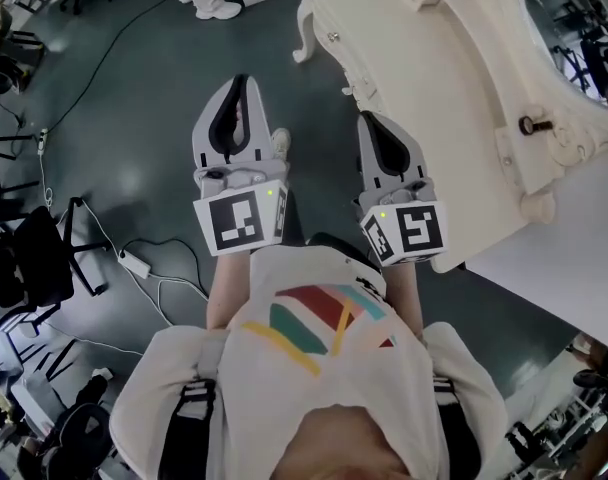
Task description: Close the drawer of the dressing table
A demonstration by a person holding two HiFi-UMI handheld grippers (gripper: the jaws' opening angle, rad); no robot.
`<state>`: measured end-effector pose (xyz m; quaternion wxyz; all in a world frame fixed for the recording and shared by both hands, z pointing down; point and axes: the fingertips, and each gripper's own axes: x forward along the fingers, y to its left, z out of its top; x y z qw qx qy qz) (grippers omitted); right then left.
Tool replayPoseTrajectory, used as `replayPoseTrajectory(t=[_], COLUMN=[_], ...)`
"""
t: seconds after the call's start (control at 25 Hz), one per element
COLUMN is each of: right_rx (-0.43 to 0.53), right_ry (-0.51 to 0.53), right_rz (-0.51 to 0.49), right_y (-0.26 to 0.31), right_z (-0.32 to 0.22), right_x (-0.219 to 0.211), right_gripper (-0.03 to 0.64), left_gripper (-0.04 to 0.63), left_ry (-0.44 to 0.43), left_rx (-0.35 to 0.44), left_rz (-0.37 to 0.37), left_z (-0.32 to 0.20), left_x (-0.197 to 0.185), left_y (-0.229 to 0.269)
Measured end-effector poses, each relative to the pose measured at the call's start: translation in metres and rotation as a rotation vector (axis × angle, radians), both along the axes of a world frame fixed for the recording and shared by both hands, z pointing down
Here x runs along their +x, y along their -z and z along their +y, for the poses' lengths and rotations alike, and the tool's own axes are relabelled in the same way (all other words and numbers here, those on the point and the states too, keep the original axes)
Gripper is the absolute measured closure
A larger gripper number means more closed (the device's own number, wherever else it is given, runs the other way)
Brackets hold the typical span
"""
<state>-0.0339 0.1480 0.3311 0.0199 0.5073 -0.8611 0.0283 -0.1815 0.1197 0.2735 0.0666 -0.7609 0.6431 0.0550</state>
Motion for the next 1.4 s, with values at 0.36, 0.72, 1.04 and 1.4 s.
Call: replayPoseTrajectory(t=[0.36, 0.72, 1.04, 1.4], right_rx=[-0.126, -0.157, -0.161, -0.219], right_ry=[-0.066, -0.166, -0.229, -0.325], right_rz=[0.0, 0.034, 0.036, 0.089], right_y=[-0.007, 0.013, 0.017, 0.008], right_z=[-0.107, -0.231, -0.313, -0.341], right_x=[-0.008, -0.014, -0.022, 0.001], right_gripper=[0.618, 0.618, 0.618, 0.618], left_gripper=[0.583, 0.583, 0.583, 0.583], left_ry=[-0.023, -0.085, -0.211, -0.347], left_rx=[-0.074, -0.08, -0.06, -0.124], left_rz=[-0.054, -0.077, -0.027, -0.013], left_z=[-0.113, -0.239, -0.338, -0.373], left_x=[-0.017, -0.036, -0.028, 0.021], left_y=[-0.001, 0.018, 0.027, 0.012])
